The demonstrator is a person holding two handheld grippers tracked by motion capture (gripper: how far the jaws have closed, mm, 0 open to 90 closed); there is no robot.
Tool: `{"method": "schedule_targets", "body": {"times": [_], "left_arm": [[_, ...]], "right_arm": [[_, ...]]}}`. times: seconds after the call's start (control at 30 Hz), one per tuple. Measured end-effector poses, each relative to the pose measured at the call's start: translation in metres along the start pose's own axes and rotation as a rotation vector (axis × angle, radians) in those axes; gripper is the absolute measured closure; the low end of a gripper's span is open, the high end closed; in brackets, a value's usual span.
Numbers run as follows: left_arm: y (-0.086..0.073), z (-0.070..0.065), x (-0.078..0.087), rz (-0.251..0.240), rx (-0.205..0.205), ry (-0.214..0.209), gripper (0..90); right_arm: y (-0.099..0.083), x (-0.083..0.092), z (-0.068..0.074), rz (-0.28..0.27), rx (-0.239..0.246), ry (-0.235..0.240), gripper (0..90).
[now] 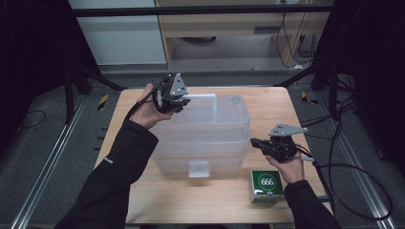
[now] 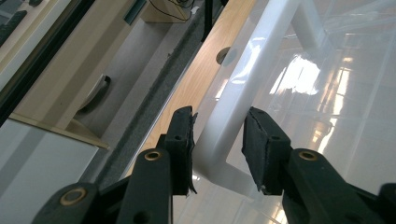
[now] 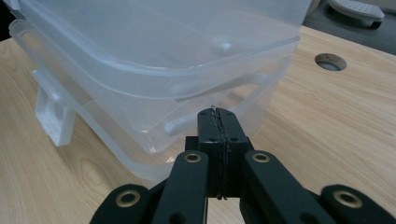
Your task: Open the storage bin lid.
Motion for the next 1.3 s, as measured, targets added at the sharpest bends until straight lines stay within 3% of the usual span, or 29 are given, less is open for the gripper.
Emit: {"method": "schedule_targets", "body": {"times": [0.43,0.7,0.83,0.9,1.03,1.07,1.2,1.23,1.27,1.3], "left_arm": [[-0.002,-0.003,0.001,-0.001,-0.002,-0.003,63.0],[-0.010,-0.004,0.020,-0.026,0.022,-0.009,52.4],[-0.027,-0.001,0.040,-0.070,0.077,-0.006,52.7],[-0.031,0.000,0.044,-0.067,0.087,-0.001,52.7],[-0.051,0.005,0.055,-0.078,0.145,0.007,54.2],[-0.061,0.007,0.061,-0.090,0.186,0.006,55.7],[-0.081,0.011,0.070,-0.134,0.285,0.020,62.6],[-0.081,0.011,0.070,-0.134,0.285,0.020,63.8],[-0.091,0.011,0.072,-0.160,0.339,0.018,65.0],[-0.091,0.011,0.072,-0.160,0.339,0.018,66.5]], "right_arm": [[0.003,-0.003,0.004,-0.033,-0.005,0.027,90.0],[0.002,-0.004,0.005,-0.028,-0.007,0.030,90.0],[0.002,-0.004,0.005,-0.025,-0.005,0.026,90.0],[0.002,-0.004,0.006,-0.023,-0.007,0.026,90.0],[0.002,-0.005,0.006,-0.021,-0.006,0.023,90.0],[0.002,-0.005,0.006,-0.020,-0.007,0.023,90.0],[0.001,-0.005,0.006,-0.018,-0.006,0.022,90.0],[0.001,-0.005,0.006,-0.018,-0.006,0.022,90.0],[0.001,-0.005,0.006,-0.018,-0.007,0.021,90.0],[0.001,-0.005,0.006,-0.018,-0.007,0.021,90.0]]}}
Point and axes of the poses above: each handheld gripper's, and its own axes: x roughly backward along the jaws, y roughly out of its top, z roughly to its left, the point moved 3 cm from there along -x, roughly forward along the jaws, and after that the axes turned 11 degrees about z, right-handed, at the moved point
